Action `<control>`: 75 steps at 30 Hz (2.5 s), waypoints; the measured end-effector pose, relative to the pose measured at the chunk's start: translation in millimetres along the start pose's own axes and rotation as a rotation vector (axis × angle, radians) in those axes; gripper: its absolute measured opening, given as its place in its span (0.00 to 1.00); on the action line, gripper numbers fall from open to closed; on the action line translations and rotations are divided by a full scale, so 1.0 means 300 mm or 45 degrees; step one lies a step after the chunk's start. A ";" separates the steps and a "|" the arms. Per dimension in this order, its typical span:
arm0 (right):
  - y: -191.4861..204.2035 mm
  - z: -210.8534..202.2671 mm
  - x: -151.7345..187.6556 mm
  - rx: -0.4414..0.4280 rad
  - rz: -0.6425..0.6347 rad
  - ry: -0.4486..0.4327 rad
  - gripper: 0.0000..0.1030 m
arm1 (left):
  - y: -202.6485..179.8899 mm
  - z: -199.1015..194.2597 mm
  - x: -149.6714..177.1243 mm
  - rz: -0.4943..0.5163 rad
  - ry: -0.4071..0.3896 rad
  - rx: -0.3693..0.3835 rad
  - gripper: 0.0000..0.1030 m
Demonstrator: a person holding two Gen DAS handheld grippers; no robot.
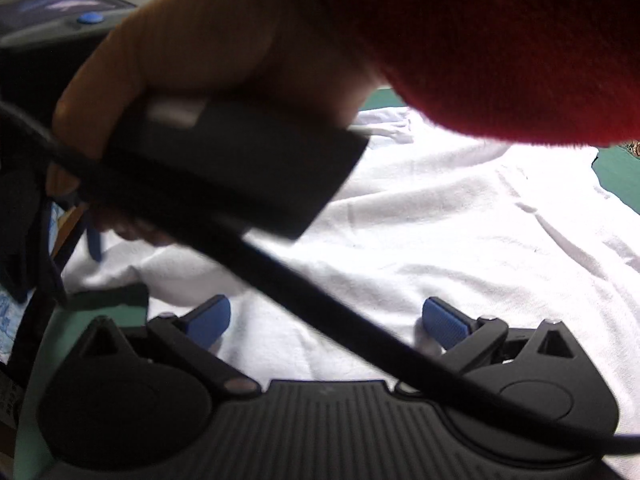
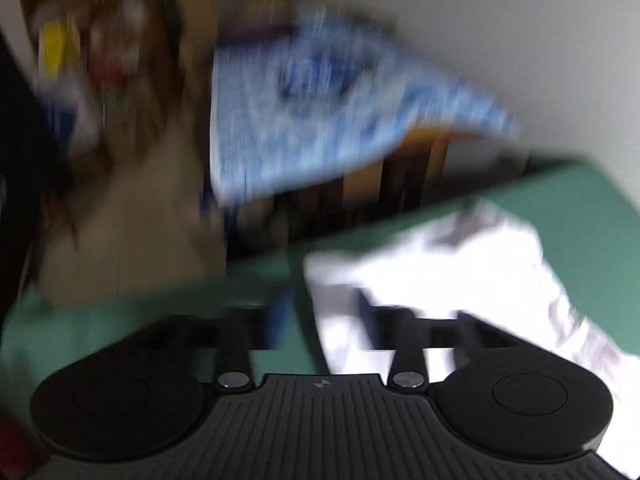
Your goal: Fold clothes
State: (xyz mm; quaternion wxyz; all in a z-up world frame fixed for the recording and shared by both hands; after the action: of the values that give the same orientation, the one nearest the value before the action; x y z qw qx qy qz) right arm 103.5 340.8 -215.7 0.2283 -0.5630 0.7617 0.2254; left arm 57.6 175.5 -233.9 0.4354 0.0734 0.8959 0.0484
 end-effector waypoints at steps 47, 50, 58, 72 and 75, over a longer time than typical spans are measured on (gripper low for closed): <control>-0.618 -0.292 0.346 0.650 0.898 -0.408 0.01 | 0.000 -0.001 0.024 -0.091 0.049 0.075 0.99; -0.594 -0.416 0.392 0.557 1.080 -0.623 0.23 | -0.003 -0.001 0.026 -0.098 0.053 0.080 0.99; -0.656 -0.626 0.693 0.994 0.889 -0.370 0.30 | 0.010 0.010 0.027 -0.107 0.058 0.091 0.99; -0.784 -0.707 0.808 0.883 1.069 -0.455 0.18 | 0.018 -0.042 -0.047 -0.059 0.058 0.161 0.81; -0.792 -0.656 0.692 0.863 0.884 -0.428 0.45 | 0.070 -0.083 -0.189 -0.088 -0.067 0.160 0.99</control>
State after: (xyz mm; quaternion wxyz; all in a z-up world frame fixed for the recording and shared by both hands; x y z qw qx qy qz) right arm 259.1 3.2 -204.8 0.4289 -0.1273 0.8868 0.1158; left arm 74.4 185.7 -171.5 0.4548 0.0708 0.8874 -0.0250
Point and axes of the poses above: each gripper's, at about its wrist camera, not at the fingertips, and z roughly the way its jaws point, y to its left, x to its underside, the point moved 8 cm from there along z, roughly the way its jaws point, and after that the axes turned 3 degrees about z, right-handed, at the moved point
